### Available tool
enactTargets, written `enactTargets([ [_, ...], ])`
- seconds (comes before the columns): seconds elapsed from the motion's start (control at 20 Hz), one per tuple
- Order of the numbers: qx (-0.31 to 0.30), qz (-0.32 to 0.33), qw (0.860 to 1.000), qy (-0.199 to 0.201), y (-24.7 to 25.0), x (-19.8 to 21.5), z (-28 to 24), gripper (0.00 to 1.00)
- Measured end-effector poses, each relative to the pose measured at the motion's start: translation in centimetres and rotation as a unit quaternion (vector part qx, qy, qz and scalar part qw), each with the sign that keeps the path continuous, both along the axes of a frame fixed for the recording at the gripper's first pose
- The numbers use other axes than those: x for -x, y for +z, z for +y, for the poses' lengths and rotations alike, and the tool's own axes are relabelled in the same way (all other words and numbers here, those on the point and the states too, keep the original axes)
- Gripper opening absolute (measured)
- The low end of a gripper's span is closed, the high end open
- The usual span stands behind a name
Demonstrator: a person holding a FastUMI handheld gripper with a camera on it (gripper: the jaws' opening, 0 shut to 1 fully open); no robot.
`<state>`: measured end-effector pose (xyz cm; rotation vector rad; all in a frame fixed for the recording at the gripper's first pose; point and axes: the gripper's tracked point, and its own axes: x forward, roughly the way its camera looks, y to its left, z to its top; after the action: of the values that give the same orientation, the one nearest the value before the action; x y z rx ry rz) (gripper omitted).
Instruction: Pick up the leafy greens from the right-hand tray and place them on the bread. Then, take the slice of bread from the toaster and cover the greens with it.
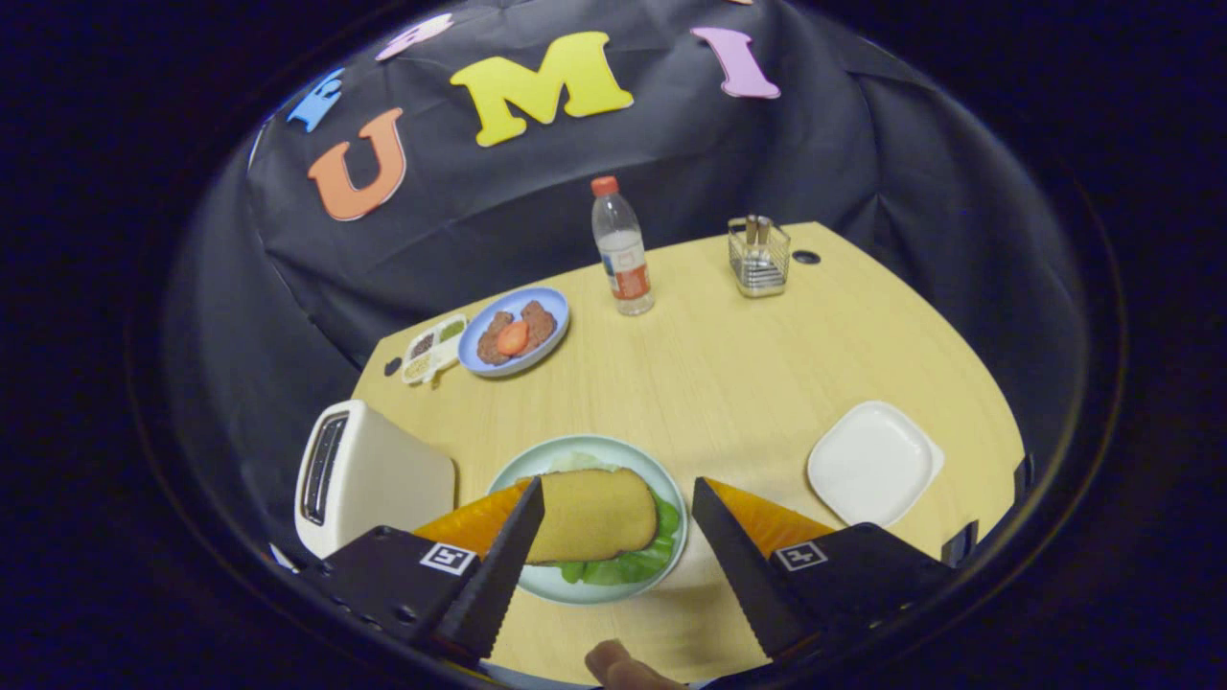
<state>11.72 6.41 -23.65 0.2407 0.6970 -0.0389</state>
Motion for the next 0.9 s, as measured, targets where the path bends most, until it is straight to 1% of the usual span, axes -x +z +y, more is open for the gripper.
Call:
enactTargets([
  [0.15, 0.045, -0.058, 0.997, -0.002, 5.1, 2.2, -1.4, 0.96],
  [0.3, 0.084, -0.117, 0.990, 0.000, 10.0, 5.2, -1.8, 0.96],
  [0.4, 0.104, -0.170, 0.980, -0.001, 13.1, 7.2, -1.7, 0.96],
  [0.5, 0.123, -0.221, 0.967, -0.005, 15.9, 9.6, -1.6, 0.96],
  [0.65, 0.142, -0.292, 0.946, 0.013, 19.4, 13.2, -0.3, 0.96],
  [0.75, 0.160, -0.314, 0.936, 0.012, 20.5, 15.2, -0.3, 0.96],
  [0.8, 0.163, -0.320, 0.933, 0.019, 20.9, 16.2, 0.0, 0.97],
  [0.9, 0.179, -0.338, 0.924, 0.021, 22.1, 16.3, 0.3, 0.96],
])
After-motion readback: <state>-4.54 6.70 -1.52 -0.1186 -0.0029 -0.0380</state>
